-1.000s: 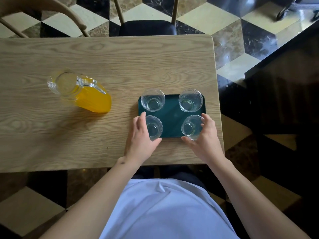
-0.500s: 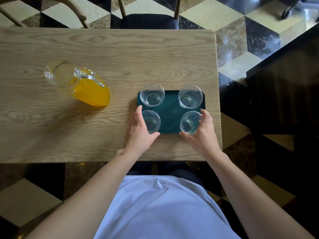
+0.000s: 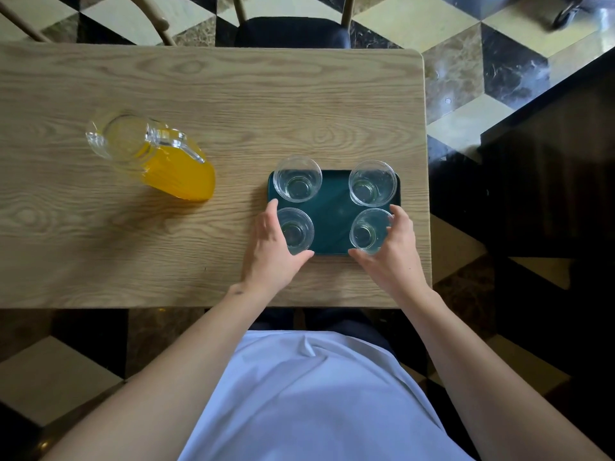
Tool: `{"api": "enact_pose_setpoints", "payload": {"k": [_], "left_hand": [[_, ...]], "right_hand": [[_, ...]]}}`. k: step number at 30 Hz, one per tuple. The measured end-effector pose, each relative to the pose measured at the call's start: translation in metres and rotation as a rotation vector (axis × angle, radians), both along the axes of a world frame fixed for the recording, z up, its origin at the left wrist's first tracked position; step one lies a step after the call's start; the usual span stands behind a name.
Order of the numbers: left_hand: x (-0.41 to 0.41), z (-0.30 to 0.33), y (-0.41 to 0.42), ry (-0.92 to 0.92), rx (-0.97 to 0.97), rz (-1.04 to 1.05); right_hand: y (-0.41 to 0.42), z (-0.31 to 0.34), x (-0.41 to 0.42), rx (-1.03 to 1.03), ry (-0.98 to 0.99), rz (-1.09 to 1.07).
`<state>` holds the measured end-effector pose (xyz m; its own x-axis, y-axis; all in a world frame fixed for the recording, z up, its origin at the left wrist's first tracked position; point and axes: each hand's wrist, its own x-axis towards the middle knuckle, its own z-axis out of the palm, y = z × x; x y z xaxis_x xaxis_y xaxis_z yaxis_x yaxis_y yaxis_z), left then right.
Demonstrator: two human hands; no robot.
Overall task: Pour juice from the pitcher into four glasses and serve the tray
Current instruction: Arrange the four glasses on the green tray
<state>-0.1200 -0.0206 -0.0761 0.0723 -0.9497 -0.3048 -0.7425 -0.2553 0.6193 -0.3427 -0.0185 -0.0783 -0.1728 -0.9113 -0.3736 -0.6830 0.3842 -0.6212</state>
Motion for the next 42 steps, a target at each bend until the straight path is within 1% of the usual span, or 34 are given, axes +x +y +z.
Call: {"api": "enact_pose_setpoints", "payload": {"k": [15, 18, 20, 22, 24, 26, 27, 30, 32, 34, 36, 39, 42], "left_hand": [[0.005, -0.003, 0.004, -0.019, -0.024, -0.051], [0.004, 0.001, 0.003, 0.025, 0.007, -0.002], [0.005, 0.005, -0.003, 0.063, -0.026, 0.065], [0.007, 0.009, -0.017, 0.1, -0.075, 0.112], [0.011, 0.013, -0.036, 0.176, -0.061, 0.174], [0.013, 0.016, -0.054, 0.264, 0.014, 0.236], [0.014, 0.017, -0.062, 0.294, 0.05, 0.254], [0.016, 0.018, -0.072, 0.391, 0.14, 0.321], [0.016, 0.019, -0.073, 0.54, 0.193, 0.421], [0.014, 0.018, -0.07, 0.679, 0.221, 0.515], [0.009, 0.018, -0.065, 0.773, 0.236, 0.58], [0.002, 0.02, -0.059, 0.848, 0.253, 0.616], [-0.002, 0.021, -0.056, 0.873, 0.258, 0.603]], "right_hand": [[0.009, 0.001, -0.003, 0.024, -0.038, 0.02], [0.008, 0.009, -0.004, 0.026, -0.017, 0.049], [0.005, 0.021, -0.002, -0.06, 0.065, 0.054], [-0.003, 0.034, 0.004, -0.196, 0.106, 0.081], [-0.02, 0.044, 0.019, -0.274, 0.023, 0.12], [-0.043, 0.052, 0.043, -0.218, -0.109, 0.131], [-0.054, 0.054, 0.056, -0.165, -0.143, 0.142], [-0.082, 0.051, 0.084, 0.046, -0.175, 0.138], [-0.091, 0.048, 0.094, 0.151, -0.207, 0.077], [-0.095, 0.045, 0.099, 0.187, -0.242, 0.038], [-0.097, 0.043, 0.103, 0.193, -0.279, 0.016], [-0.096, 0.042, 0.105, 0.248, -0.319, -0.016], [-0.095, 0.043, 0.106, 0.335, -0.344, -0.058]]}}
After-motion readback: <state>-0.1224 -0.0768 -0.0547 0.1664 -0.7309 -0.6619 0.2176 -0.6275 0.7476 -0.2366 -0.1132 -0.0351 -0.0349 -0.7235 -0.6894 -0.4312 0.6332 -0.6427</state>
